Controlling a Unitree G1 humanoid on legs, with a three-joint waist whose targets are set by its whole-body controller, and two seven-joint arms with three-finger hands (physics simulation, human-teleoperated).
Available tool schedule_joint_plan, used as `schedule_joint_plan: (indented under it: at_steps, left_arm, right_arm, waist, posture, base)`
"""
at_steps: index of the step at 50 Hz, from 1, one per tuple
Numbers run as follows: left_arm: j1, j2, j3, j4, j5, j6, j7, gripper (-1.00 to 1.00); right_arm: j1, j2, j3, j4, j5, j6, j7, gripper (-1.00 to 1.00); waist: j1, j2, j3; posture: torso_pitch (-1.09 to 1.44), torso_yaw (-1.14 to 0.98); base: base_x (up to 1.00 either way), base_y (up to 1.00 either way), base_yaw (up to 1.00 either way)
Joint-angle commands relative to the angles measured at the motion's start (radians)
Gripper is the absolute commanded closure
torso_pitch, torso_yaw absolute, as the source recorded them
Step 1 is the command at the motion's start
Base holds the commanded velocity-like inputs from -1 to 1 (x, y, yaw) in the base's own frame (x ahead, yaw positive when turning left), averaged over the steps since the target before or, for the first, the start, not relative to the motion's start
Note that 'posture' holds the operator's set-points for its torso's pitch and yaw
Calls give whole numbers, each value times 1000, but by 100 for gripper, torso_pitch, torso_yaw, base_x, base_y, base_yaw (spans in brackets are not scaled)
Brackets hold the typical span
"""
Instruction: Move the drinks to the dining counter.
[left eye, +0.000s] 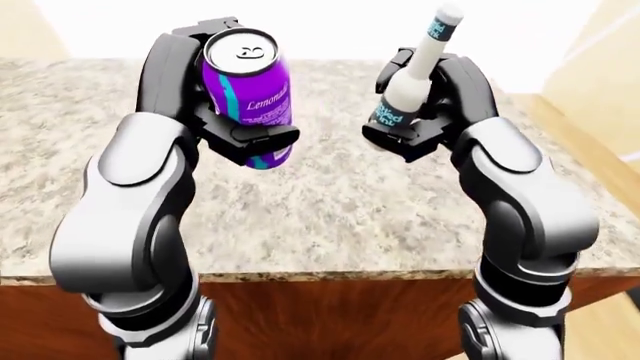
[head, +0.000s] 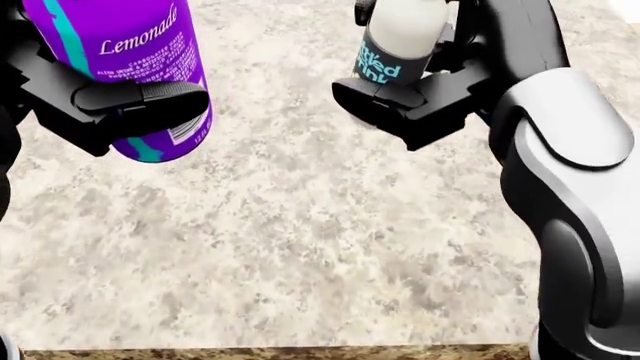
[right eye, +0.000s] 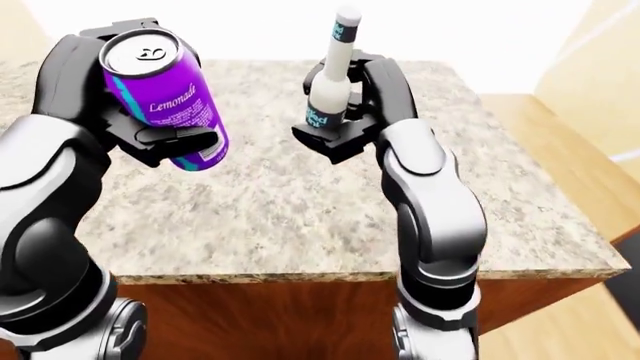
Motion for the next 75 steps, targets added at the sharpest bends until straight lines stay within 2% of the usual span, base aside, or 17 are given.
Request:
schedule_joint_plan:
  at_steps: [1, 15, 25, 30, 40, 52, 71, 72, 73, 75]
  left_arm:
    - [-42, 8, 6, -35, 3, -33, -2, 100]
    - [-47, 5, 11, -43, 2, -26, -3, 100]
    - [-37, 5, 14, -50, 0, -26, -3, 100]
    - [-42, 6, 18, -44, -4, -31, 0, 100]
    - [-40, 10, 21, -44, -14, -33, 6, 100]
    - [-12, 1, 18, -42, -17, -58, 13, 100]
    - [-16, 8, 22, -54, -24, -45, 15, 100]
    - [-14, 8, 22, -54, -24, -47, 15, 100]
    - [-11, 7, 22, -50, -23, -53, 15, 100]
    - [-10, 7, 23, -50, -23, -54, 16, 100]
  right_arm:
    - [-31, 6, -3, -11, -25, -55, -12, 100]
    - [-27, 93, 39, 191, -120, -224, -40, 100]
    - [-11, 139, 44, 351, -153, -351, -100, 100]
    - [-15, 155, 57, 400, -168, -369, -122, 100]
    - [7, 172, 71, 518, -214, -449, -123, 100]
    - [27, 184, 68, 648, -234, -548, -135, 100]
    - [26, 177, 60, 705, -235, -588, -148, 100]
    - [27, 177, 60, 709, -234, -593, -148, 86]
    - [29, 176, 60, 712, -234, -597, -148, 63]
    - [27, 176, 59, 718, -231, -599, -147, 58]
  waist:
    - [-2, 8, -38]
    - [-5, 17, -35]
    - [-7, 18, -32]
    - [-8, 18, -30]
    - [-8, 20, -25]
    - [-7, 23, -30]
    - [-2, 22, -40]
    - [-2, 22, -40]
    - [-3, 22, -41]
    - [-3, 22, -41]
  posture:
    - [0, 0]
    - [0, 0]
    - [0, 0]
    - [0, 0]
    - [0, 0]
    - [0, 0]
    - [0, 0]
    - [0, 0]
    - [0, 0]
    - [0, 0]
  base:
    - [0, 0, 0]
    - [0, 0, 0]
    - [0, 0, 0]
    - [0, 0, 0]
    - [0, 0, 0]
    - [0, 0, 0]
    - [0, 0, 0]
    - [0, 0, 0]
    - [0, 0, 0]
    - [0, 0, 0]
